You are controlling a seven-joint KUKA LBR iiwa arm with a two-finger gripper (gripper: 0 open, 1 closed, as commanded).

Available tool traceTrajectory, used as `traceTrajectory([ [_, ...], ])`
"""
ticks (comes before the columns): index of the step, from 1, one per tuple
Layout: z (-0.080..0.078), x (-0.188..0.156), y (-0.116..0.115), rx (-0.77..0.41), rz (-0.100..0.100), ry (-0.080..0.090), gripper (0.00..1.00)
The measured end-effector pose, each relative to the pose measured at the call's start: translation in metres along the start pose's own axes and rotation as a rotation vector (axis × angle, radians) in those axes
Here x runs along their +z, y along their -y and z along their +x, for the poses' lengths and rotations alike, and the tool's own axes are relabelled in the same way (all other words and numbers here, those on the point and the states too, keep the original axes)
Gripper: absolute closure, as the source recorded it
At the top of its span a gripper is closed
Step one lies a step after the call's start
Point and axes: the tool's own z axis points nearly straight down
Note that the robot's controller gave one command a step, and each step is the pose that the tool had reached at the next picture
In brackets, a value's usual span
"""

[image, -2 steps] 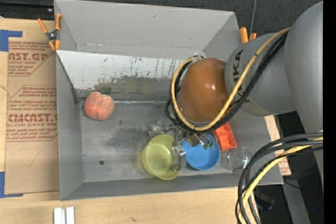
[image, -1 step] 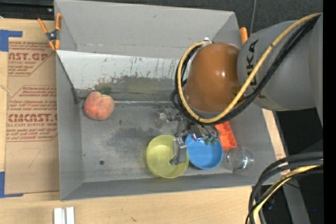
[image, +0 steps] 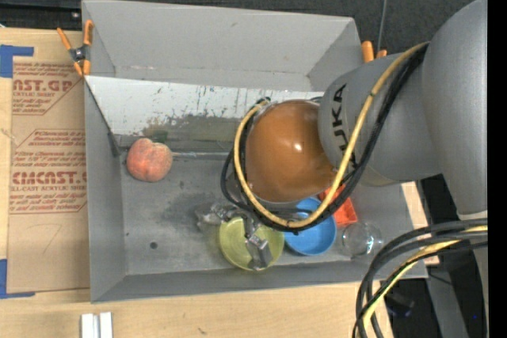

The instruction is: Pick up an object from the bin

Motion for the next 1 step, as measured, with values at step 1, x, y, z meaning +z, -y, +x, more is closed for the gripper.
traceTrajectory([
  [1, 0.0139, 0.0273, 0.0199, -0.064, 0.011, 0.016, 0.00],
])
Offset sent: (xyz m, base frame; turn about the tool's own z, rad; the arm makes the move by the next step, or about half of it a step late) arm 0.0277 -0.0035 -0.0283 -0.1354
